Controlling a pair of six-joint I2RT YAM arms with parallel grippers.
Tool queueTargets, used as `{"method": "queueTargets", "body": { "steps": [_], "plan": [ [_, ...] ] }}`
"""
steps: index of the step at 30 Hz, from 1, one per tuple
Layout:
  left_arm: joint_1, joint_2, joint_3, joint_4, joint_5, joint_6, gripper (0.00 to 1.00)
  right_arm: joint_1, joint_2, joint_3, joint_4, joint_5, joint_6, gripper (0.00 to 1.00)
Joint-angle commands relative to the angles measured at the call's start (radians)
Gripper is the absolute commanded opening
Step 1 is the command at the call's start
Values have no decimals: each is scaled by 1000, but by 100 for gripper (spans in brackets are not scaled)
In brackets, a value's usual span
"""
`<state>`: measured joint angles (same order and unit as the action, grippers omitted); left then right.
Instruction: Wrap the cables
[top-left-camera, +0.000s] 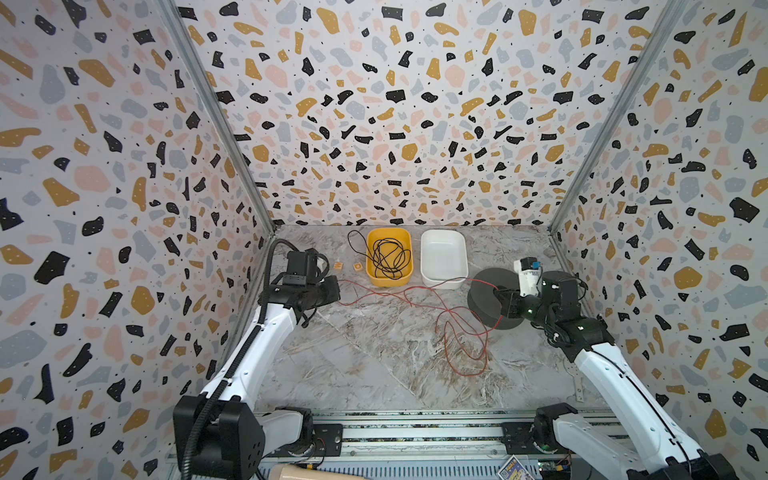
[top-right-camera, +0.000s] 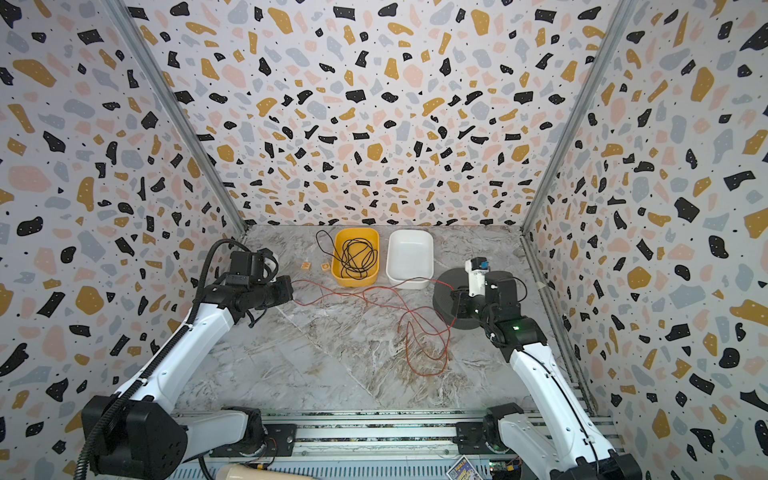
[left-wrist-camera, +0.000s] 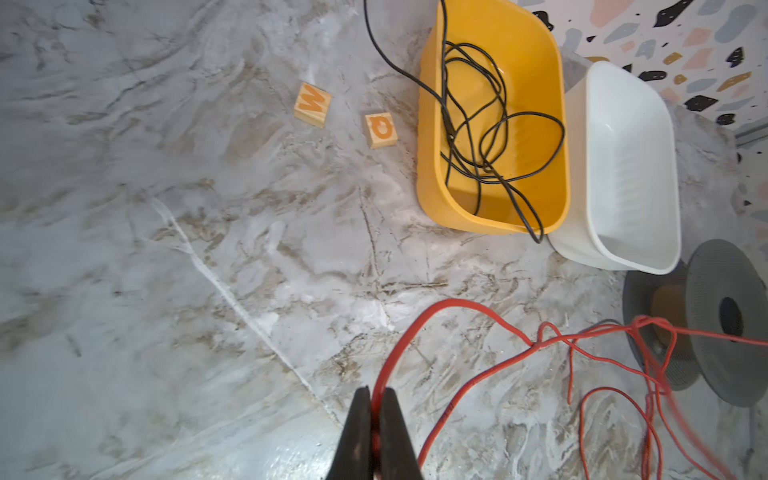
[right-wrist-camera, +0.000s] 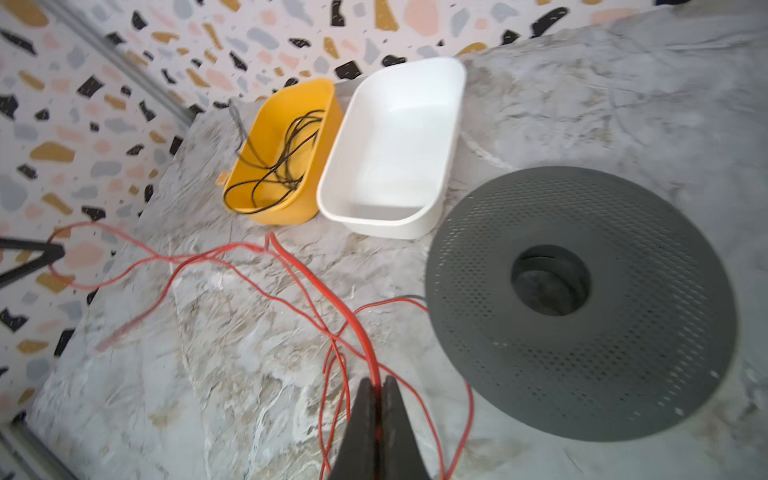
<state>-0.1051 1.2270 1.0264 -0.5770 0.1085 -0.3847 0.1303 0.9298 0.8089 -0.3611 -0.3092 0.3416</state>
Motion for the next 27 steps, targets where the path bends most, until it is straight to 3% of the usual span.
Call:
{"method": "queueTargets", "body": {
  "steps": [1, 5, 9, 15, 21, 27],
  "plan": [
    [15, -30, 13, -14, -82, 27, 0, -137, -22, 53, -62, -70, 48, 0],
    [15, -40, 5, -15, -64, 26, 0, -246, -31, 60, -53, -159, 57, 0],
    [15, -55, 27, -80, -255, 52, 0, -297, -44, 112, -91, -78, 73, 0],
    [15, -93, 44, -72, -428, 46, 0, -406, -95, 149, -82, -23, 130, 0],
    [15, -71, 46, -78, -445, 54, 0, -490, -85, 195, -107, 6, 158, 0],
    [15, -69, 17, -62, -417, 60, 0, -493, -92, 143, -52, -115, 150, 0]
  ]
}}
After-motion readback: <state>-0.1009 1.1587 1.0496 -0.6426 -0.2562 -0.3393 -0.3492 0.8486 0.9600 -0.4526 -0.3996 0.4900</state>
